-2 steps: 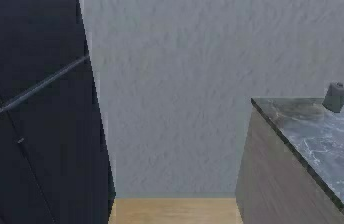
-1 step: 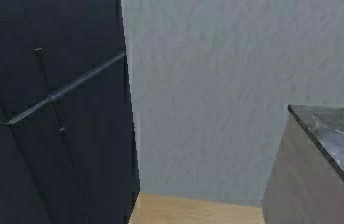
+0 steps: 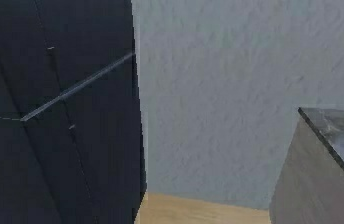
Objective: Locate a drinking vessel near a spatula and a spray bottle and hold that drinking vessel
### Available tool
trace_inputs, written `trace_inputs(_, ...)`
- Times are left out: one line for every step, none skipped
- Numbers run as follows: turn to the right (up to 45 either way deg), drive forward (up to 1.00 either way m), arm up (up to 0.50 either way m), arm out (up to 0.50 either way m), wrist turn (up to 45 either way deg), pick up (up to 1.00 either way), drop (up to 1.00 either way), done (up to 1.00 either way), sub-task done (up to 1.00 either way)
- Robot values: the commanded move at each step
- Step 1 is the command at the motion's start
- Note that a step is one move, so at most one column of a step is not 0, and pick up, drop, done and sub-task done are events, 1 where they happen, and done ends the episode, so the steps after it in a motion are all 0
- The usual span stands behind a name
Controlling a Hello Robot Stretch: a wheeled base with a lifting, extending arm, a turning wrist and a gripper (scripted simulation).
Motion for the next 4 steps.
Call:
trace_inputs(45.0,0.0,0.0,0.0,0.0,0.0,0.0,0.0,0.0)
trace_inputs(45.0,0.0,0.0,0.0,0.0,0.0,0.0,0.0,0.0)
trace_inputs(30.0,0.0,0.0,0.0,0.0,0.0,0.0,0.0,0.0)
trace_inputs(3.0,0.0,0.0,0.0,0.0,0.0,0.0,0.0,0.0)
